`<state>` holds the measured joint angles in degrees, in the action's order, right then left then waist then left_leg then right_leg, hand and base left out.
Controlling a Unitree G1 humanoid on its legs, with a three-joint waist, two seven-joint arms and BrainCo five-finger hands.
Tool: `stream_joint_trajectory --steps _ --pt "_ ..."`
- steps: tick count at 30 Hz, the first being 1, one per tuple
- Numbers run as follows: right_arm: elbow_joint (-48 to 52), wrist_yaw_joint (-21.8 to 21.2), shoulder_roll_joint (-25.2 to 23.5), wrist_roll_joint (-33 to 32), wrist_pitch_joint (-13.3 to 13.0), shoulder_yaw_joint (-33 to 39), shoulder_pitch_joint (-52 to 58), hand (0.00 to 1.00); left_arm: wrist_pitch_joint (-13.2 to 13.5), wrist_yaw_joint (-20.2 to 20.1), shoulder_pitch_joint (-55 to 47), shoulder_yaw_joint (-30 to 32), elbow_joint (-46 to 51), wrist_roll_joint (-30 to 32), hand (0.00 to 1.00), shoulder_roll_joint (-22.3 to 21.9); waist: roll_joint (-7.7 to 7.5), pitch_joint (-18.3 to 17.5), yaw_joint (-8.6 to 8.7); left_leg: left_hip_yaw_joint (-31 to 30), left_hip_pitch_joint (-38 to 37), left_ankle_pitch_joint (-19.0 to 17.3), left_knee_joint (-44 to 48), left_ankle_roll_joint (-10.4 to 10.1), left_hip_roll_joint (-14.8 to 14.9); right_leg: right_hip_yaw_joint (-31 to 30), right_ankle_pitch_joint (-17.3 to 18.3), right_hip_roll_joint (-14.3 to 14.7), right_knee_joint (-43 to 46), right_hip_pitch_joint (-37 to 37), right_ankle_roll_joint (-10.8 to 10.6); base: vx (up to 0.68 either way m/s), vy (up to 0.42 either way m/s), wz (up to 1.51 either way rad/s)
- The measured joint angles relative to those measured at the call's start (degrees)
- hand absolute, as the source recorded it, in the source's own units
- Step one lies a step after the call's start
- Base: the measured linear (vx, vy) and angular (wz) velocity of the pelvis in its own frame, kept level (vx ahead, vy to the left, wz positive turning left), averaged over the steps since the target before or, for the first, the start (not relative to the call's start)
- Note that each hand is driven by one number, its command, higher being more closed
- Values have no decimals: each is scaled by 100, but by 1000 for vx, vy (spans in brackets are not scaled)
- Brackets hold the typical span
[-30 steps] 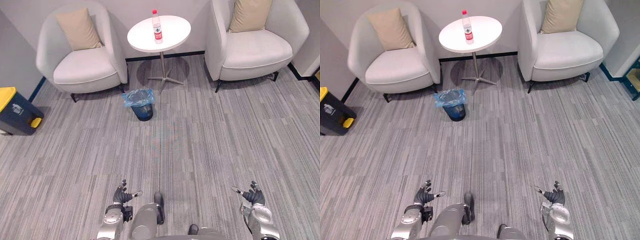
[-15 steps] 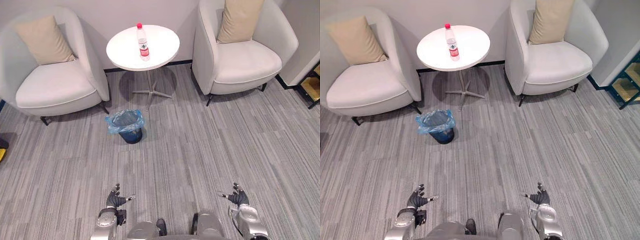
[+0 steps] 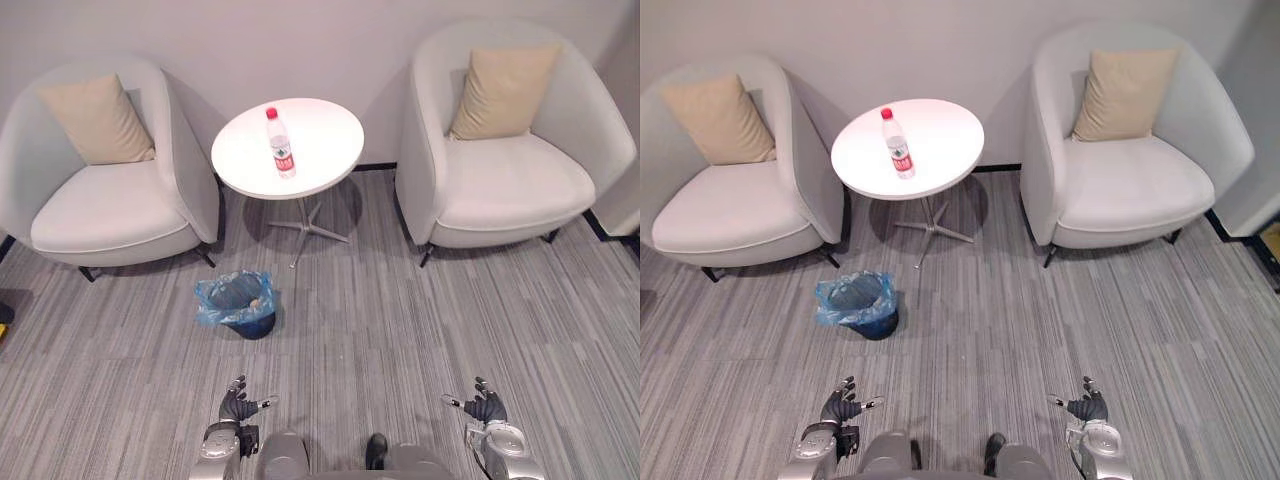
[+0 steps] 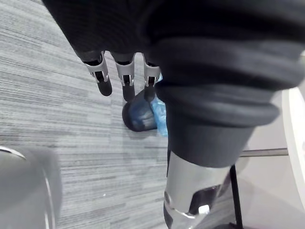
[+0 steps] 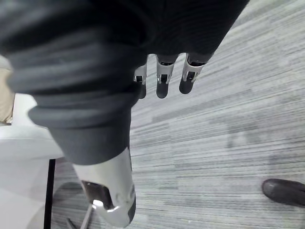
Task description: Gather rubbish on tea table into small bin, then transfer packed bag to large trash can.
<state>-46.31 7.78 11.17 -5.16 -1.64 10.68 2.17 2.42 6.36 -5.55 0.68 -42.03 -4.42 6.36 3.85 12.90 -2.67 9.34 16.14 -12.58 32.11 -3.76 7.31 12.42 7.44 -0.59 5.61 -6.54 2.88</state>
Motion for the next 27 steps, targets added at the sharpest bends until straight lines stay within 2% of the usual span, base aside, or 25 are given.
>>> stream_joint_trajectory --steps 1,2,3,4,5,6,7,9,10,11,12,13,14,16,17,18,19,21,22,23,24,25,27 --pt "2 6 -9 2 0 30 -7 0 -2 0 -6 2 2 -4 0 -20 -2 3 -7 -5 -1 114 -621 -76 -133 -5 30 -50 -56 -77 -51 398 118 -6" --pt "0 8 -4 3 0 60 -12 0 -2 0 -18 3 5 -12 0 -73 41 -1 -21 -77 -60 511 -1750 -88 -294 -20 104 -85 -182 -252 -166 333 126 -8" --pt "-2 6 -8 4 1 53 -7 0 -3 3 -41 3 5 -12 0 -103 85 -5 -42 -146 -105 954 -2348 -69 -332 -74 251 -77 -207 -413 -302 446 193 -16" --pt "-4 6 -23 4 6 38 4 0 -4 5 -57 3 4 -13 0 -106 80 -3 -87 -130 -166 1279 -2341 -9 -332 -138 336 -90 -200 -471 -368 462 206 -31" --pt "-4 6 -65 5 16 7 11 0 -4 9 -80 7 9 -13 0 -102 19 -37 -151 -108 -233 1639 -2255 328 -455 -237 518 -195 -161 -591 -517 469 187 -22" --pt "-3 5 -104 6 18 -5 -6 0 -5 11 -81 9 8 -13 0 -85 -106 -35 -152 -91 -192 1507 -2119 482 -572 -242 608 -296 -126 -637 -557 481 144 -3" --pt "8 1 -113 26 17 -20 -21 0 -5 9 -24 -3 19 -12 0 -94 -253 -34 -140 -68 -51 1184 -1783 553 -711 -293 716 -479 51 -580 -609 483 142 13" --pt "8 1 -91 49 18 -19 -75 0 -12 1 2 -12 22 -11 0 -131 -290 -20 -149 8 -9 760 -1373 641 -776 -531 799 -623 695 -386 -722 458 174 -4" --pt "0 -15 -104 91 16 -34 -73 0 -14 3 -48 -10 23 -11 0 -111 -309 -24 -173 83 -204 508 -1319 683 -826 -747 846 -751 1623 -91 -837 451 189 -22" --pt "-7 -26 -115 130 17 -64 -48 0 -19 6 -119 -12 24 -12 0 -79 -326 -28 -160 144 -504 338 -1369 745 -915 -906 704 -916 2766 293 -1335 461 180 -19" --pt "-9 -27 -117 132 18 -90 -51 0 -20 9 -148 -18 25 -13 0 -57 -335 -33 -153 168 -631 285 -1378 781 -951 -971 636 -977 3198 443 -1586 482 140 -6" --pt "-16 -32 -119 132 21 -179 -32 0 -26 16 -193 -29 31 -13 0 5 -333 -34 -131 138 -930 97 -1383 859 -1013 -1021 642 -1065 4158 787 -1771 474 98 0" --pt "-39 -36 -120 133 21 -235 -12 0 -37 21 -217 -33 38 -13 0 61 -324 -36 -115 87 -1207 -51 -1423 907 -1045 -901 782 -1147 4777 1100 -1514 548 82 11" --pt "-107 -38 -120 134 31 -244 -4 0 -50 31 -194 -43 42 -17 0 115 -313 -32 -88 -30 -1527 -139 -1511 937 -1045 -634 982 -1149 5009 1436 -1161 427 11 31" --pt "-186 -38 -108 134 35 -240 -18 0 -52 34 -170 -43 44 -18 0 125 -300 -26 24 -204 -1798 -136 -1638 932 -1015 -395 1139 -1085 4753 1693 -873 484 -92 51" --pt "-187 -38 -100 134 38 -240 -31 0 -51 35 -161 -35 44 -21 0 120 -258 -3 66 -305 -1937 -135 -1633 931 -920 -355 1202 -919 4301 1900 -745 474 -119 53" --pt "-187 -38 -98 133 38 -241 -36 0 -51 36 -156 -27 43 -27 0 111 -242 6 89 -357 -2014 -135 -1620 931 -844 -383 1190 -787 3923 2059 -732 453 -161 45" --pt "-187 -37 -95 130 38 -242 -44 0 -54 38 -106 -17 33 -55 0 109 -236 12 173 -525 -2161 -143 -1630 917 -704 -685 987 -490 2870 2328 -704 334 -166 55" --pt "-186 -30 -81 125 37 -238 -13 0 -50 37 -99 -12 23 -54 0 124 -308 -12 216 -676 -2275 -236 -1644 617 -675 -1033 97 -363 1663 2346 -761 390 -236 81" --pt "-206 -26 -29 125 40 -212 64 0 -49 38 -33 -11 -46 -55 0 86 -303 3 222 -857 -2365 -386 -1671 379 -629 -1028 -684 -301 1468 2201 -429 457 -272 61" --pt "-262 -22 49 124 58 -197 18 0 -55 27 32 -19 -83 -55 0 31 -173 -22 163 -997 -2407 -391 -1766 310 -473 -988 -624 -151 1518 2194 -394 364 -232 24" --pt "-251 -23 50 124 57 -188 -33 0 -51 29 28 -2 -91 -54 0 38 -165 -18 165 -1080 -2400 -358 -1786 256 -411 -934 -529 -137 1582 2204 -392 326 -223 29" --pt "-225 -22 12 122 50 -51 -31 0 -52 26 176 -10 -130 -52 0 42 -107 -21 276 -1331 -2439 -230 -1705 43 -243 -500 -229 -135 1697 2001 -195 304 -230 75"
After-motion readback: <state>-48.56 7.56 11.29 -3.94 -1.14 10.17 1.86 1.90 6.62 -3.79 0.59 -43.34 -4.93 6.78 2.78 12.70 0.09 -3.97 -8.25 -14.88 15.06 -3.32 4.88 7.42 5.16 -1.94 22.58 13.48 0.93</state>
